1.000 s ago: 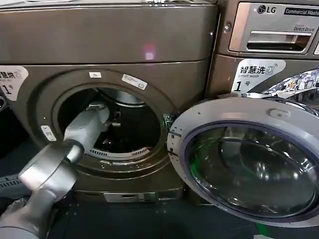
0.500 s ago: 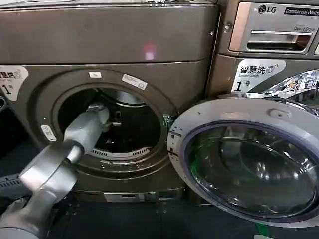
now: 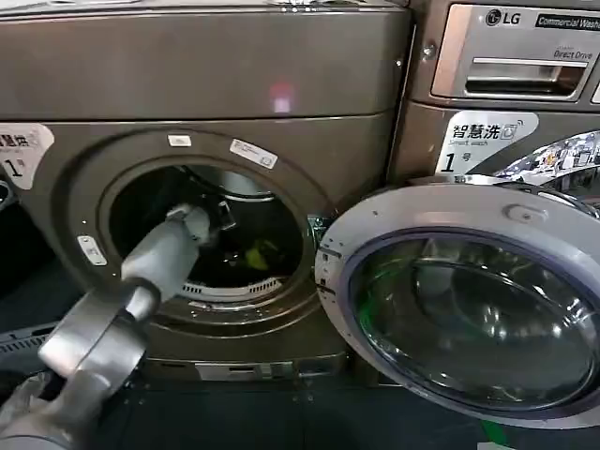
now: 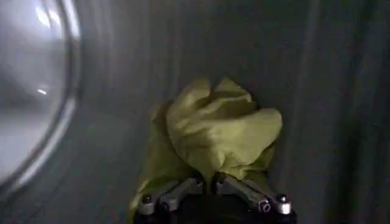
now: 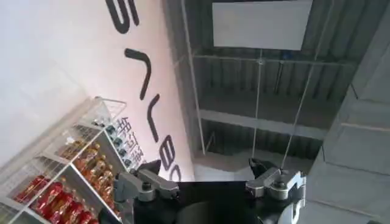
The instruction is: Grasp the clothes from the dryer.
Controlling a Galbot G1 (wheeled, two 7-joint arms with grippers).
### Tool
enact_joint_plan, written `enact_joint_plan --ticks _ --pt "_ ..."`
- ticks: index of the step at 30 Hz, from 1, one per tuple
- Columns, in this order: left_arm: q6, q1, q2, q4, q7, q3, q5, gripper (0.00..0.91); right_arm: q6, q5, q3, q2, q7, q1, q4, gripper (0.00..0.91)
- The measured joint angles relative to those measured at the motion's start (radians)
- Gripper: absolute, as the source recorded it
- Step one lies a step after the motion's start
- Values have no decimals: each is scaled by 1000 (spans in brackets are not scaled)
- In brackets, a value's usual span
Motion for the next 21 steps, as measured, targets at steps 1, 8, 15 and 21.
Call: enact_joint_plan --ticks 1,8,15,21 --pt "5 8 1 -8 -22 -19 -15 0 0 0 -1 0 0 0 1 907" --pt "34 73 7 -76 -167 -145 -99 0 1 0 -2 -1 0 1 2 907" --pt "42 131 2 -145 -309 -238 -191 0 3 0 -9 -2 0 6 4 907" --pt "44 171 -5 -204 -433 -292 -270 0 5 0 -11 -5 0 7 2 907"
